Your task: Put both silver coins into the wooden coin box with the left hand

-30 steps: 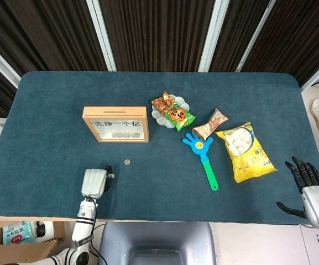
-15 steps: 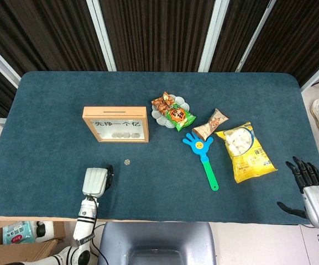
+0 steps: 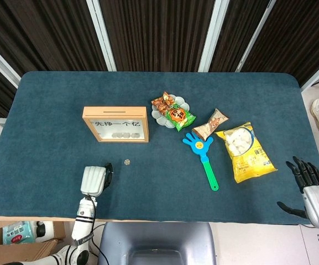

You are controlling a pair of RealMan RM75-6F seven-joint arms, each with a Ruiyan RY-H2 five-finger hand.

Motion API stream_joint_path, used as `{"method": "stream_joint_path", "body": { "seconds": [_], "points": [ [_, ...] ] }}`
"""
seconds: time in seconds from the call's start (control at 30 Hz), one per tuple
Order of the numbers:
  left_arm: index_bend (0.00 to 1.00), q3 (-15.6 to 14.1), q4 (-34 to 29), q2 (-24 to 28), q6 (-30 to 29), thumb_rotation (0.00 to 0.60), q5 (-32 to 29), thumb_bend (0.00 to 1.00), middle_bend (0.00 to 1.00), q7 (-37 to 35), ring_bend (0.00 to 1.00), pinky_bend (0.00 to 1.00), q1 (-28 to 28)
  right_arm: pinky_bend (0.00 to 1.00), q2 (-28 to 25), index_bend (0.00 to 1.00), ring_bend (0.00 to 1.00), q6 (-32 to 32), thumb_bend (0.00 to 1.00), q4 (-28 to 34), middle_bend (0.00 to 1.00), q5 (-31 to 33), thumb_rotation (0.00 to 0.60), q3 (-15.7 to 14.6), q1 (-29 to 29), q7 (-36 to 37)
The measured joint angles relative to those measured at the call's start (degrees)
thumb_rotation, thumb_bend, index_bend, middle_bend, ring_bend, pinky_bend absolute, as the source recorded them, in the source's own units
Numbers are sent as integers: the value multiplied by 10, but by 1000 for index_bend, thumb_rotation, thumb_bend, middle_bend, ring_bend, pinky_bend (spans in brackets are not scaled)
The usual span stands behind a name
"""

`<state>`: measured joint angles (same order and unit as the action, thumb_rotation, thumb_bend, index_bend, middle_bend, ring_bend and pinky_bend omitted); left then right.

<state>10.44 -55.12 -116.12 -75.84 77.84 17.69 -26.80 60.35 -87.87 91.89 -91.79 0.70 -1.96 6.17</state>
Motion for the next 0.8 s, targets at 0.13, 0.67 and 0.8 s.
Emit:
{"method": "stream_joint_path", "body": {
  "seconds": [0.13,0.67,0.8],
  "points": [
    [591,4,-64,39,-15,600,11,460,1000,10,1000,1000,2,0,-1,0,0,1,154,0,0,0,600,0,0,1],
    [590,188,-505,289,-13,600,-139,473,1000,271,1000,1000,-62,0,-6,0,0,17,154,0,0,7,600,1,-7,16],
    [592,212,-499,287,-3,600,-189,474,1000,303,1000,1000,-111,0,-9,0,0,21,154,-1,0,10,600,2,-10,25]
  ]
}}
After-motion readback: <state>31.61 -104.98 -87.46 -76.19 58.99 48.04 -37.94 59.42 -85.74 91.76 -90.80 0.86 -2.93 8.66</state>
